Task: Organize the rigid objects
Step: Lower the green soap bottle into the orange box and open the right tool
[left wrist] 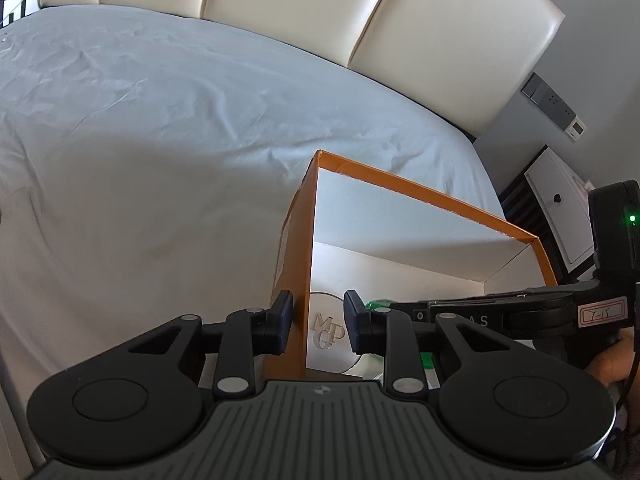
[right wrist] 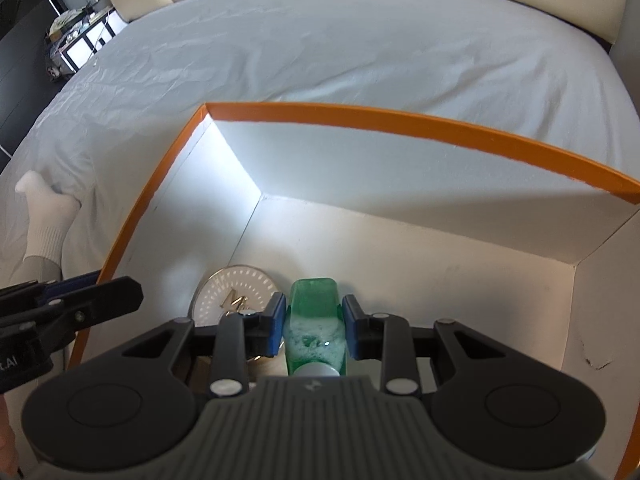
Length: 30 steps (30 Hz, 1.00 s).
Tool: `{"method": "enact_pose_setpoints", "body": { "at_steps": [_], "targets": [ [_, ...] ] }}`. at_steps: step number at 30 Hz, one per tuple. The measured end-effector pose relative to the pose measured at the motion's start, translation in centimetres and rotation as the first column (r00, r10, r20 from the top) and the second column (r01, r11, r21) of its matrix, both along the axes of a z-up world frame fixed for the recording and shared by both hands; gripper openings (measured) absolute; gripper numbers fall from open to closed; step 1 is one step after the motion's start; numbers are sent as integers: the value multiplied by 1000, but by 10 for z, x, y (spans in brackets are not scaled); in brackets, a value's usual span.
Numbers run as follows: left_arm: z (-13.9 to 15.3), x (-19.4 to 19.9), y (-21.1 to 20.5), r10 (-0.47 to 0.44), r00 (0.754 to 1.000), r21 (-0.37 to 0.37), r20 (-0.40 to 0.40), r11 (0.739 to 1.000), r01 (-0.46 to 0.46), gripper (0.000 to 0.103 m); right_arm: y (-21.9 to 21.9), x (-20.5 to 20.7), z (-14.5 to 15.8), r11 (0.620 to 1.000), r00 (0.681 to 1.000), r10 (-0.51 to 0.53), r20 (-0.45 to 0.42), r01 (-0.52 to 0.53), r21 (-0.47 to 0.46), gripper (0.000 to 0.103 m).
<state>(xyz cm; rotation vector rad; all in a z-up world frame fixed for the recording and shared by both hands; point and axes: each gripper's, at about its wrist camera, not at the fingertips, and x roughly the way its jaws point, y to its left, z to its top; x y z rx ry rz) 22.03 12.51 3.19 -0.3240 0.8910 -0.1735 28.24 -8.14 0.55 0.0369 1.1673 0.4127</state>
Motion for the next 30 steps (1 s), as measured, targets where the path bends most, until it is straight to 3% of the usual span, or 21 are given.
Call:
{"method": "enact_pose_setpoints", "body": {
  "at_steps": [3,7,12,21,27,30],
  "targets": [
    [-1,-1,1,0,1000,-5,5,1000,0,31,-1,0,2,1000,1000,-16,-21,16,6,30],
    [-2,-1,3,0,1000,-14,6,1000,1,31,3,1,3,999,998,-29,53,30,-16,30],
    [-2,-4,6,-3,1000,-25,6,1000,3,31,4,7,-4,998,996,-66,52,67,-19,30],
    [-3,-5,6,-3,1000,-30,8,1000,3,31,-18,6,-21,990,989,-133,-70,129,-60,30],
    [-2,-3,3,0,1000,-13,7,1000,0,31,-25,17,-28,980,969,-176,-173,188,58,30],
    [-2,-2,2,-1,1000,-11,4,1000,1,31,-21,17,-27,980,971,-166,-173,182,78,31]
  ]
}}
